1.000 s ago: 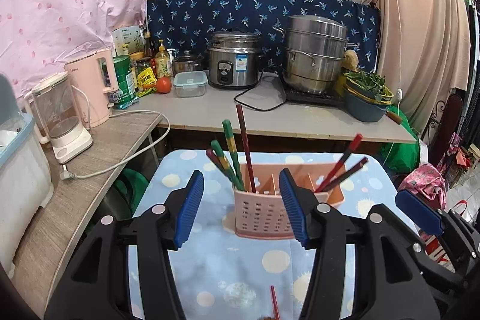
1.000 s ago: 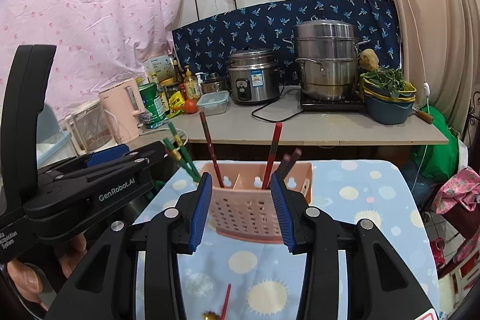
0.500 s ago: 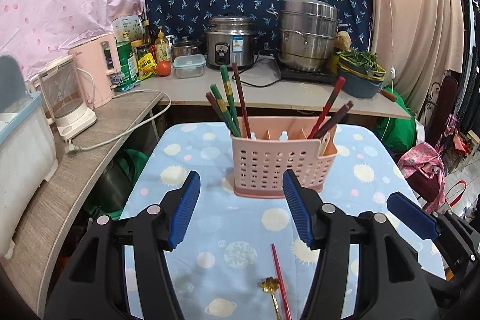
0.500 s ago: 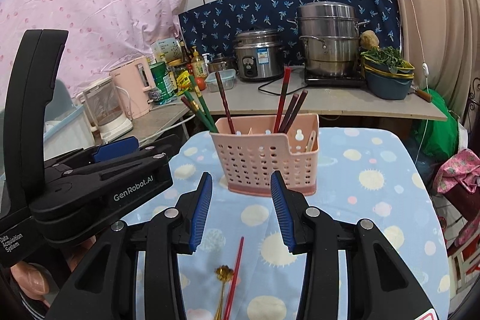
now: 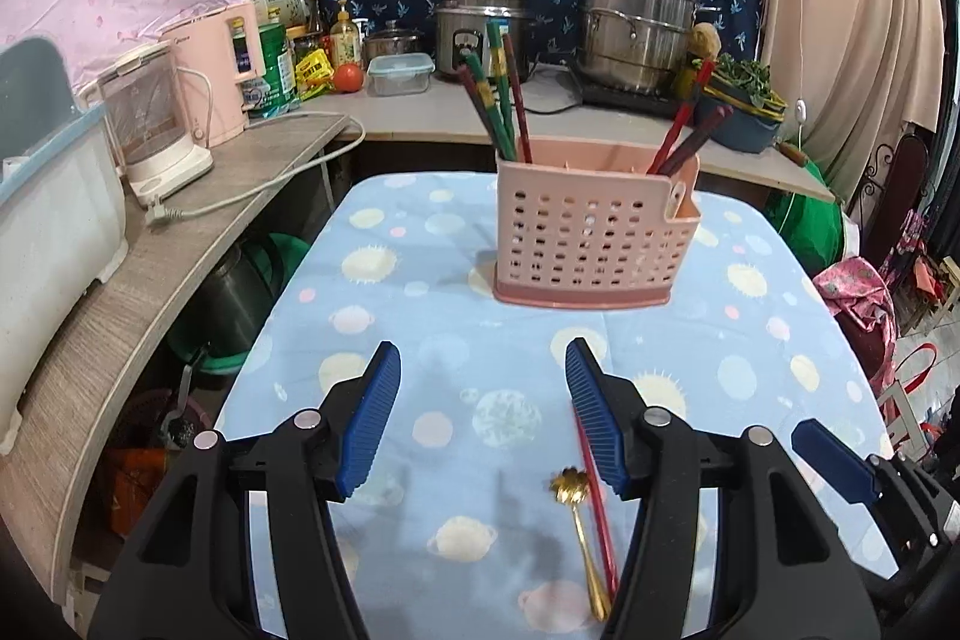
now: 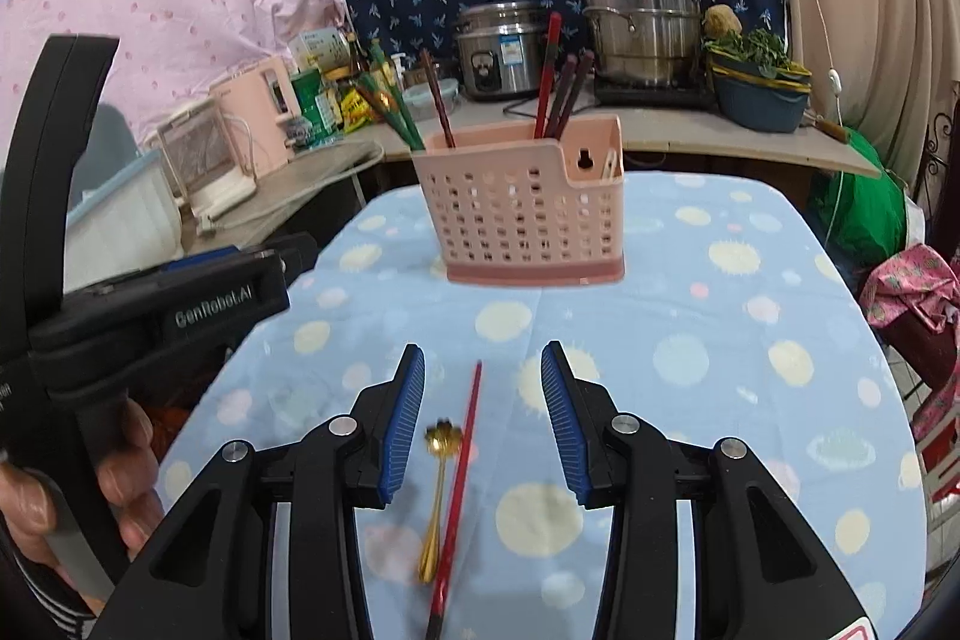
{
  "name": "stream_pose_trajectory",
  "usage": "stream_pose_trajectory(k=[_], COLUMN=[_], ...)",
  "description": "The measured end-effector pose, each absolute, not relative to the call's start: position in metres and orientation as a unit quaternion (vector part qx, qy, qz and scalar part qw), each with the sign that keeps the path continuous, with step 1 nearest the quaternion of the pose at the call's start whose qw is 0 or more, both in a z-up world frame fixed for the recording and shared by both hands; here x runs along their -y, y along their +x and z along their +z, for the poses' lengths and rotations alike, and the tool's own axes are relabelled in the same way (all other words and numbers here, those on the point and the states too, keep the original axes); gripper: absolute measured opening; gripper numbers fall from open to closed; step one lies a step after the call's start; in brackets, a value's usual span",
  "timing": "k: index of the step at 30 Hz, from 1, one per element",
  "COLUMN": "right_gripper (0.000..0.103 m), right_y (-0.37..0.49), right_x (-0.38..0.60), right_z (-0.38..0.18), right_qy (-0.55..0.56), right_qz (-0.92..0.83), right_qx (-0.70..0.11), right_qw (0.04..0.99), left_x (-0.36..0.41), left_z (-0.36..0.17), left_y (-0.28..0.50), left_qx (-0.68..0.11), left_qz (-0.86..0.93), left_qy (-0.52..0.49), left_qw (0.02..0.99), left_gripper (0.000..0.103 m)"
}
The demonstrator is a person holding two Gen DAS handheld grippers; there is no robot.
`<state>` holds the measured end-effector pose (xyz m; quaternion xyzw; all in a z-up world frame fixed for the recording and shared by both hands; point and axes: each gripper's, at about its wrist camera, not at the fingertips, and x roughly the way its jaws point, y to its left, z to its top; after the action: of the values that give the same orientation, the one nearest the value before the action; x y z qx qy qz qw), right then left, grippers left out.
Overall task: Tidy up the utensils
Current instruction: 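Move both open tools back down to the gold spoon and last red chopstick, then grasp the red chopstick with the right tool while the left tool approaches the gold spoon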
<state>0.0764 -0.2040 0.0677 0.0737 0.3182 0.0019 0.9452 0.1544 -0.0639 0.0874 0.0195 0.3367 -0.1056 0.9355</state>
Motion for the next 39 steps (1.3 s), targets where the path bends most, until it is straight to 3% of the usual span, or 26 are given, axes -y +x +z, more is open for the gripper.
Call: stream_pose_trajectory(k=[26,39], right_gripper=[0.040,0.016], right_y=[0.020,0.017], right_x=[0.168,0.158], right_z=[-0.033,-0.043], right_qy=[0.050,0.013], right_qz=[0.015,0.003], right_qx=[-0.425,-0.424], right_qw=[0.904,0.906], left_x=[0.042,0.041], left_z=[-0.013,-0.029], left_y=[0.095,0.091], left_qx=[-0.431,-0.450], left_qz=[-0.095,-0.095], left_qy=[0.039,0.036], left_qw=[0.897,0.887], left_gripper=[0.054,0.054])
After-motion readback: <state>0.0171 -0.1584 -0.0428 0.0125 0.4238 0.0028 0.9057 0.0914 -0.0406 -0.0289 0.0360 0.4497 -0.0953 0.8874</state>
